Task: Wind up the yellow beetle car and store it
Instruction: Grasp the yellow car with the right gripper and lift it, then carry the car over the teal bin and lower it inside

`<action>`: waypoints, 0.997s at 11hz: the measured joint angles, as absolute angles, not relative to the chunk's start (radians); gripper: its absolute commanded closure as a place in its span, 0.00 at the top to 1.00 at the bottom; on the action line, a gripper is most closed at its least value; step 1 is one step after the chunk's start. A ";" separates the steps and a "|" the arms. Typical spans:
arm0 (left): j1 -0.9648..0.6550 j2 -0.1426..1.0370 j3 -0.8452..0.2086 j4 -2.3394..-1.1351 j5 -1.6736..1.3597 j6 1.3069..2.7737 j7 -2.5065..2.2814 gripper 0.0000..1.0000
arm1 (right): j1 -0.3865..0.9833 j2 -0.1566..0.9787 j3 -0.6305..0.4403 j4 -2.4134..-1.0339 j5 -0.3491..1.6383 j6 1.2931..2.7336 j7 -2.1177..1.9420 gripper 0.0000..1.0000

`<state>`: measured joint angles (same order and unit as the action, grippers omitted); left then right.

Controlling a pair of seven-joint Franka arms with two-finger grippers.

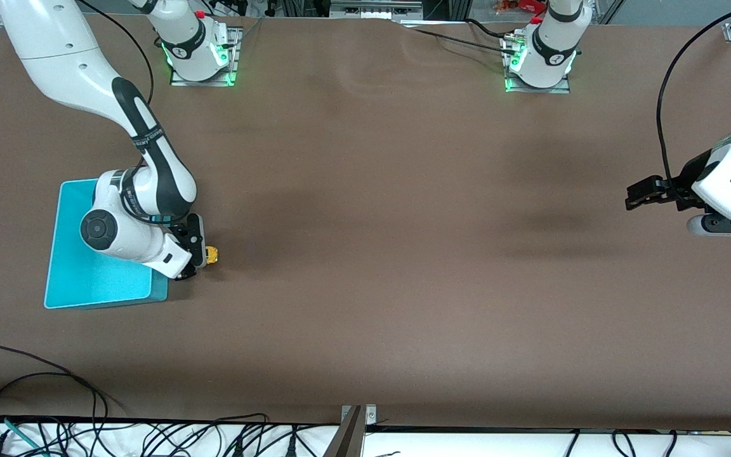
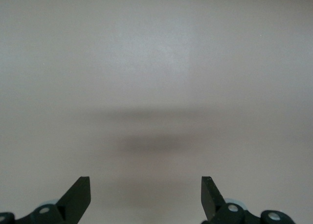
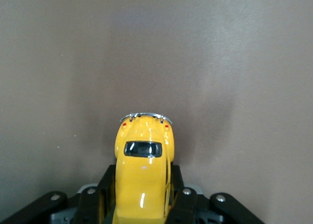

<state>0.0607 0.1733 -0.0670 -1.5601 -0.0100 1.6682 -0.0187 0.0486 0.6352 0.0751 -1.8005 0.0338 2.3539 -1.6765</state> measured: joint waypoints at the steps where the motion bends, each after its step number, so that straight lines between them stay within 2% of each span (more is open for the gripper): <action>1: 0.061 0.173 -0.067 -1.560 -0.010 1.668 -0.019 1.00 | 0.049 0.624 0.077 -1.797 0.034 2.353 -1.678 0.00; 4: 0.061 0.174 -0.067 -1.560 -0.010 1.668 -0.019 1.00 | 0.052 0.565 0.085 -1.792 0.035 2.306 -1.678 0.00; 11: 0.061 0.174 -0.067 -1.559 -0.010 1.668 -0.019 1.00 | 0.051 0.347 0.076 -1.777 0.030 1.994 -1.661 0.00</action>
<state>0.0607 0.1744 -0.0670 -1.5593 -0.0100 1.6682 -0.0185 0.0514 0.3466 0.0757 -1.7771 0.0299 1.9936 -1.6606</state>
